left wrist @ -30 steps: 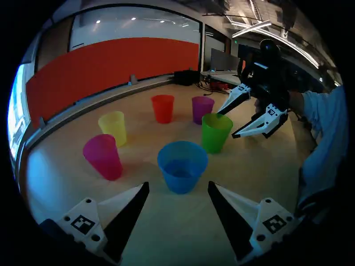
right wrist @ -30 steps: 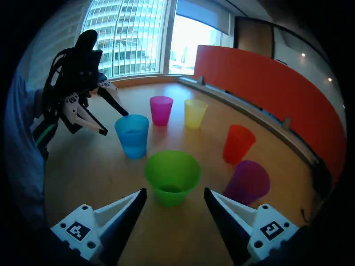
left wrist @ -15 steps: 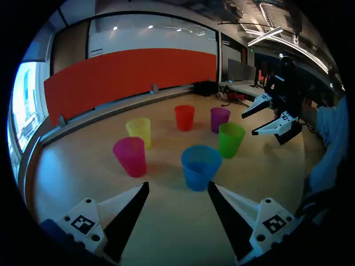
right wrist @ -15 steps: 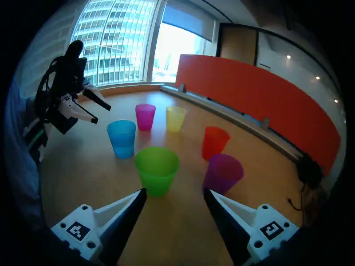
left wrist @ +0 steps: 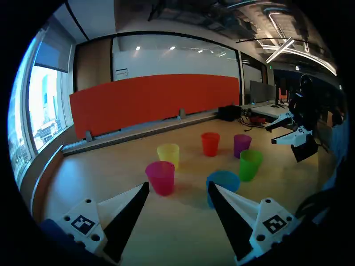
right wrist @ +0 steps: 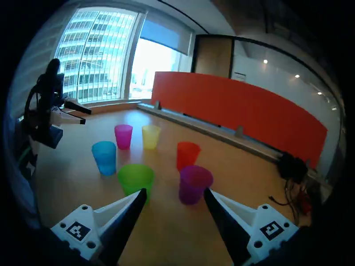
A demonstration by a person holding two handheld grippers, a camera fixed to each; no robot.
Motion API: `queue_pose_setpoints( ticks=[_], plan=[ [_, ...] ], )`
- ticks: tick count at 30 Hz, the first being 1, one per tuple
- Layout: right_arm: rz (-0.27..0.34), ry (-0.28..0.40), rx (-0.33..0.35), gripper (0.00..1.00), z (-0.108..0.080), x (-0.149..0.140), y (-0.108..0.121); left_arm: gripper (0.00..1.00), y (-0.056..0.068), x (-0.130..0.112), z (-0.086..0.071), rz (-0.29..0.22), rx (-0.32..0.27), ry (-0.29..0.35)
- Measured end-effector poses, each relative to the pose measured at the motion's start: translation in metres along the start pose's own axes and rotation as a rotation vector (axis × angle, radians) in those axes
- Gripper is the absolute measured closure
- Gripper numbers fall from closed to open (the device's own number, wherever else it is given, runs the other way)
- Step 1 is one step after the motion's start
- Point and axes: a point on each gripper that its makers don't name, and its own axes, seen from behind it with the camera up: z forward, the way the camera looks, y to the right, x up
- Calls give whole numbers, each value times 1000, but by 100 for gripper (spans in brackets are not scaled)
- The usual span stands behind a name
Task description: Pour water
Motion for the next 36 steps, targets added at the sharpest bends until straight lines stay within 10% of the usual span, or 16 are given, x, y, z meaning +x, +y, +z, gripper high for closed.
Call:
queue_pose_setpoints(
  ticks=[36],
  plan=[
    [249,386,-630,0,-55,77,116,1,-45,73,-19,-84,310,310]
  ],
)
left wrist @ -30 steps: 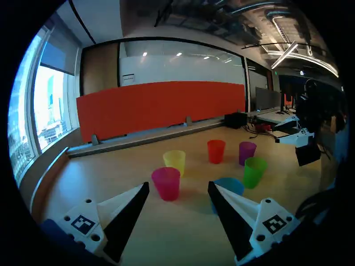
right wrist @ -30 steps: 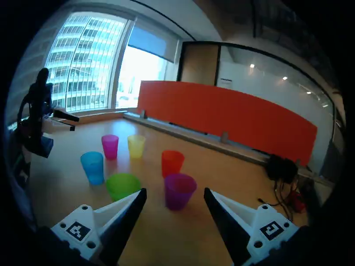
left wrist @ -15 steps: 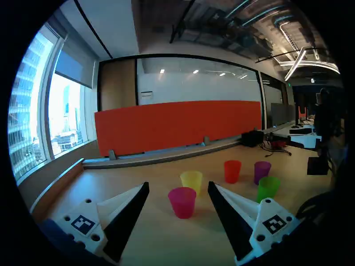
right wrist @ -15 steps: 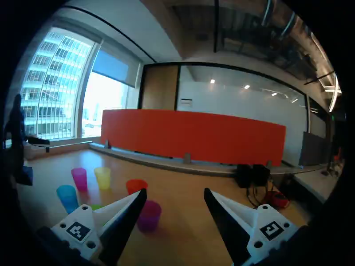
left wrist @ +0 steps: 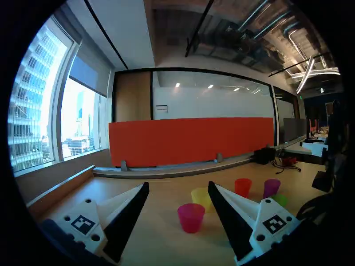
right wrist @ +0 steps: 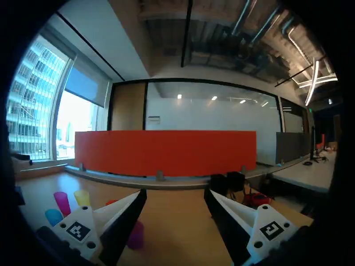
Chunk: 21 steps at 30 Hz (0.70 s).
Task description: Pour water
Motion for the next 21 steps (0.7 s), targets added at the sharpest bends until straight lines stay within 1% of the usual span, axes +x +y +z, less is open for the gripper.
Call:
queue_pose_setpoints(
  ticks=[3,8,15,21],
  plan=[
    [1,3,-21,0,-1,1,3,2,-1,1,2,-7,8,7],
    [-2,7,-45,0,-2,0,8,2,-6,1,4,-4,32,10],
    [9,6,-52,0,-5,-4,9,2,-10,0,4,6,51,11],
    [13,3,-51,0,-8,-8,7,1,-16,-9,6,24,79,9]
  ],
)
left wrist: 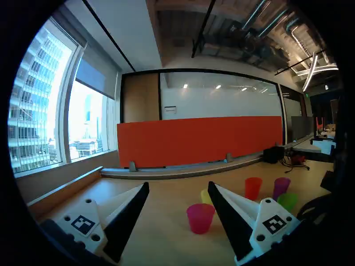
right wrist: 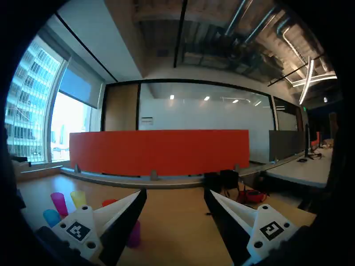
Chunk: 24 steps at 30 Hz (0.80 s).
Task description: Pour water
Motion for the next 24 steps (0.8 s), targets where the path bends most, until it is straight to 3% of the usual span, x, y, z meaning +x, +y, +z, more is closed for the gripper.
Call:
queue_pose_setpoints(
  ticks=[17,24],
  plan=[
    [-23,4,-4,0,-5,15,-7,2,-8,-19,5,12,57,25],
    [-37,-4,-9,0,-6,17,-6,1,-11,-38,5,6,72,18]
  ],
)
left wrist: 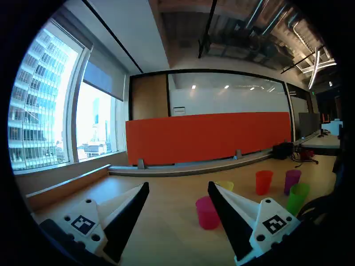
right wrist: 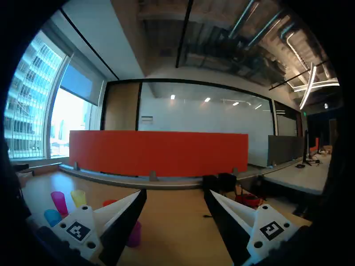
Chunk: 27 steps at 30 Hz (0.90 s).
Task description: Pour water
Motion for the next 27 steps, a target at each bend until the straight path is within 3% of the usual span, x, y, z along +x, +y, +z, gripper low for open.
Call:
queue_pose_setpoints(
  ticks=[8,27],
  plan=[
    [7,-7,3,0,-1,-2,-4,2,-4,-16,-3,-33,-2,-5],
    [-4,-14,8,0,-2,1,-13,2,-12,-35,-3,-44,4,-21]
  ],
)
